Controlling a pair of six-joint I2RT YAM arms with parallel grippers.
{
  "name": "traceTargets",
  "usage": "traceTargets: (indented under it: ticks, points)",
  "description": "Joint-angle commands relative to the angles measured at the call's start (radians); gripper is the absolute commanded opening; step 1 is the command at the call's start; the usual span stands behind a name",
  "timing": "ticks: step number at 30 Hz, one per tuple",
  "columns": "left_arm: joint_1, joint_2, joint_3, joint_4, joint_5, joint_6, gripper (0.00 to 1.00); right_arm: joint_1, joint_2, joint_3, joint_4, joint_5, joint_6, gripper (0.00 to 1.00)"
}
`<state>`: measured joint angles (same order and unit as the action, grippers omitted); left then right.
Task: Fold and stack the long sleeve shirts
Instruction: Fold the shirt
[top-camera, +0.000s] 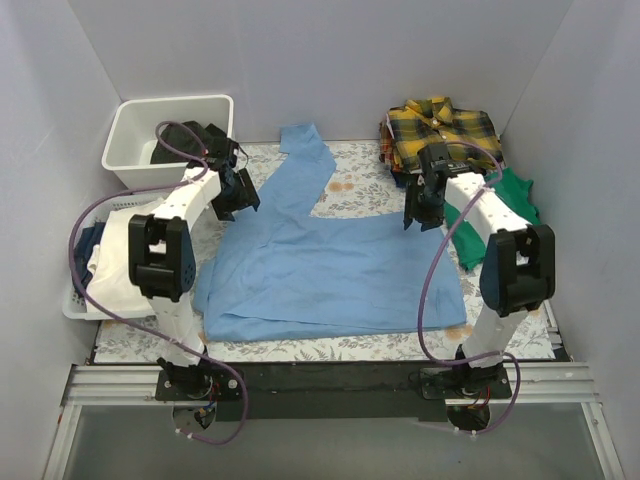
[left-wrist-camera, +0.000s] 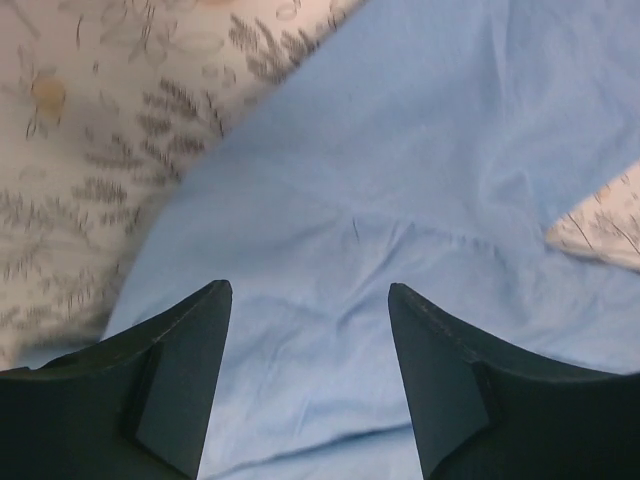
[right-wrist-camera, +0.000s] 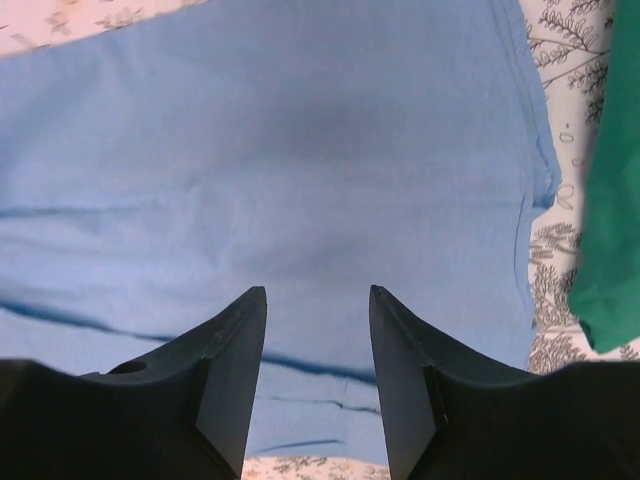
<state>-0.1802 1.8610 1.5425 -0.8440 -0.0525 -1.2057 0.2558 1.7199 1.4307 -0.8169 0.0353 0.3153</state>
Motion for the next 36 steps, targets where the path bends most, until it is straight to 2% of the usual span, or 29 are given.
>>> traceTargets:
  ticks: [1, 5, 13, 19, 28, 36]
  points:
    - [0.054, 0.15, 0.141, 0.033, -0.01, 0.092, 0.63, -0.024, 0.11, 0.075, -0.004, 0.009, -0.027, 0.53]
    - [0.094, 0.265, 0.231, 0.08, 0.019, 0.087, 0.6, -0.049, 0.185, 0.117, 0.013, 0.0, -0.002, 0.52]
    - [0.099, 0.342, 0.317, 0.1, -0.009, 0.158, 0.6, -0.125, 0.248, 0.198, 0.016, 0.003, 0.008, 0.52]
    - [0.097, 0.334, 0.243, 0.16, -0.049, 0.276, 0.59, -0.138, 0.264, 0.209, 0.016, -0.02, 0.01, 0.51]
    - [0.064, 0.212, 0.082, 0.333, -0.072, 0.334, 0.58, -0.136, 0.253, 0.192, 0.016, -0.02, 0.008, 0.5]
    - [-0.031, 0.107, -0.025, 0.408, -0.17, 0.399, 0.59, -0.136, 0.233, 0.145, 0.028, -0.023, -0.002, 0.49]
